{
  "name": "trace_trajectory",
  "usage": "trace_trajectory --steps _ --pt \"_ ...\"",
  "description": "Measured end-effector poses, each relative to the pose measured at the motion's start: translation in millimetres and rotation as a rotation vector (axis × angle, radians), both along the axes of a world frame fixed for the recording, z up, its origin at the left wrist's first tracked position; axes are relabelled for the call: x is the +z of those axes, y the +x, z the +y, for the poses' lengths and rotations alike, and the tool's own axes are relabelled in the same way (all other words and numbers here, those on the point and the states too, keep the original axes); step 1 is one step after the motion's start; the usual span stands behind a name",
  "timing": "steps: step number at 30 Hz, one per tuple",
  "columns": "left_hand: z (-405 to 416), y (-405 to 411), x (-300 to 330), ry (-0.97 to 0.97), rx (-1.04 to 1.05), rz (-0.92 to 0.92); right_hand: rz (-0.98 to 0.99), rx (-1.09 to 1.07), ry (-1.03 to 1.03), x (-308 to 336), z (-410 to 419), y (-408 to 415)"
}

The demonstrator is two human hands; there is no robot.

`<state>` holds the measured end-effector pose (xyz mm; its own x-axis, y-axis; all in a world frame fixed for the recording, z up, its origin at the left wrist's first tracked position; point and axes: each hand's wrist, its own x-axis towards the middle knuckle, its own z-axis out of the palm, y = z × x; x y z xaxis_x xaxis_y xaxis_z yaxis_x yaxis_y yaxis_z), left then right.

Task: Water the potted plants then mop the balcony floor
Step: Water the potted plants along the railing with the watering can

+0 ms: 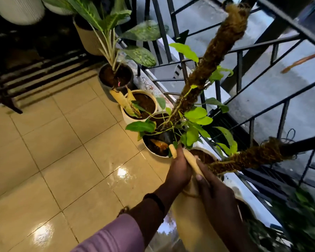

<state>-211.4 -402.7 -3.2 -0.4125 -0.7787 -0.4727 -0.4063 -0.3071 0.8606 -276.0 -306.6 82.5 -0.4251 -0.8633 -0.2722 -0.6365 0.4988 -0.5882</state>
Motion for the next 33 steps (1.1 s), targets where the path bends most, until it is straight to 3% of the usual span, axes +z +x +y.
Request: trace_trajectory --steps 7,33 --pt "-24 0 -7 0.134 0.07 0.001 0.104 0.118 0.034 0 -43 -3" --pt "-23 -13 -11 0.112 0.099 -0.012 0.048 0.028 -0.002 -13 -29 -14"
